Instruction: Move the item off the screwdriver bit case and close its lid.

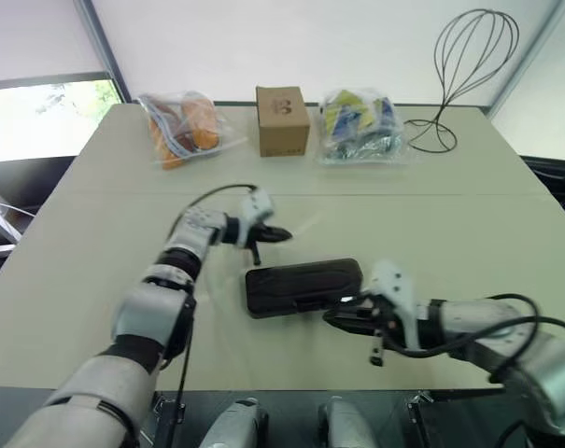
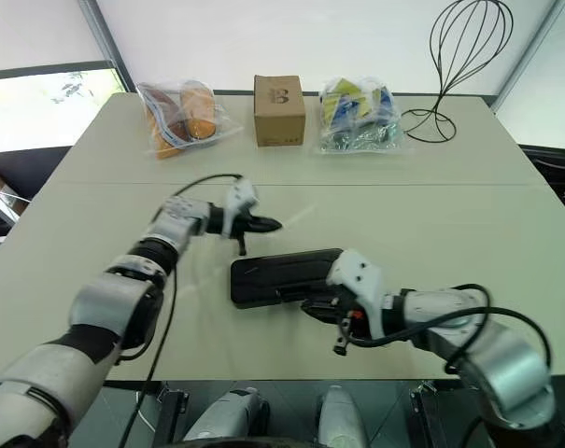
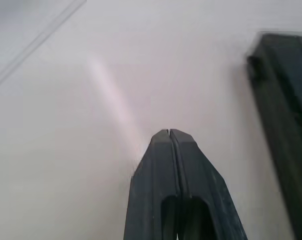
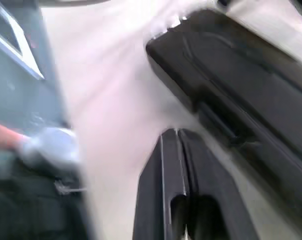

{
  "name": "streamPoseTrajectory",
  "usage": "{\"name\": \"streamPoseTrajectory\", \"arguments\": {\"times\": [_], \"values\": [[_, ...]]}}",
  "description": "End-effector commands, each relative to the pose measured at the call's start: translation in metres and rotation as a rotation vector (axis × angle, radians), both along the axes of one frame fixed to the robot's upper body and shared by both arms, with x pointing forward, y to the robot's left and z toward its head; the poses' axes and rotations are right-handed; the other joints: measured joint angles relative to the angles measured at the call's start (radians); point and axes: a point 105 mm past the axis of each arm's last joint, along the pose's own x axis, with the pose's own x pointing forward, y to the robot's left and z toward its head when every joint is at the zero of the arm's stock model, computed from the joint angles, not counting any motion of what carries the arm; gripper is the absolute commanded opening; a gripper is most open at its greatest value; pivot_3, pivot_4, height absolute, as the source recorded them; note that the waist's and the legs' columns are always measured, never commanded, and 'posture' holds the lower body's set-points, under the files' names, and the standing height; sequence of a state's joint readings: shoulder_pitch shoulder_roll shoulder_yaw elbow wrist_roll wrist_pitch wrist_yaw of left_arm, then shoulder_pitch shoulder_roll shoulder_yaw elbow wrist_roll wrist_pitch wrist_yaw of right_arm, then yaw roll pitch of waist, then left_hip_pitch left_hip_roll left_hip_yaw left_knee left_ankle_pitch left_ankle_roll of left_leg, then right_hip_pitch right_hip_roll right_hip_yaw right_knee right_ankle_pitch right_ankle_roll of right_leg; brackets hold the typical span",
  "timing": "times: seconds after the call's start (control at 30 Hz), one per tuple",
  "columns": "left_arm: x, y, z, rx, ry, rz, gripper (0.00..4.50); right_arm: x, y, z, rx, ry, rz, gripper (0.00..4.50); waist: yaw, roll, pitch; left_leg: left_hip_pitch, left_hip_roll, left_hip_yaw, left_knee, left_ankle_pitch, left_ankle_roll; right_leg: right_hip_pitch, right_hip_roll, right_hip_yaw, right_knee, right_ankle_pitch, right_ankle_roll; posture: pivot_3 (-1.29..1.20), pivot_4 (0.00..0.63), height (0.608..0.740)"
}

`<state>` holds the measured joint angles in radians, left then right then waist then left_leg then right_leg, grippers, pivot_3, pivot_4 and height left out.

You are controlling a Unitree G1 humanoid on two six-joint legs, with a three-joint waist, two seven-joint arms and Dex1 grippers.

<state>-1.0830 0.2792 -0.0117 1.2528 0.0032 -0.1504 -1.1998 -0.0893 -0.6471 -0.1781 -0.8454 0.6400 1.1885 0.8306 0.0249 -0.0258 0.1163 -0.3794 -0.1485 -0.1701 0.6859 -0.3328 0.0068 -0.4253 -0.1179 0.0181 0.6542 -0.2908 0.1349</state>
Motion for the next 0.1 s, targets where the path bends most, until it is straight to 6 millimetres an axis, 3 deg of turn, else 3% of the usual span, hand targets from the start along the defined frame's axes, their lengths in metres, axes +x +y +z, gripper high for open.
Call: {"name": "streamPoseTrajectory", "arguments": {"times": [0.03, 0.1], "values": [[0.013, 0.026, 0.053, -0.174, -0.054, 0.079, 0.00, 0.013, -0.024, 0.030, 0.081, -0.093, -0.128, 0.03, -0.005, 0.001, 0.001, 0.000, 0.000, 0.000, -0.001, 0.000, 0.000, -0.001, 0.000, 0.000, 0.001, 0.000, 0.000, 0.00, 0.150, 0.740], [0.012, 0.043, 0.059, -0.200, -0.061, 0.109, 0.00, 0.027, -0.042, 0.035, 0.079, -0.129, -0.244, 0.03, -0.010, 0.001, 0.001, 0.000, 0.000, 0.000, -0.002, 0.000, 0.000, -0.001, -0.001, -0.001, 0.001, 0.000, 0.000, 0.00, 0.150, 0.740]]}}
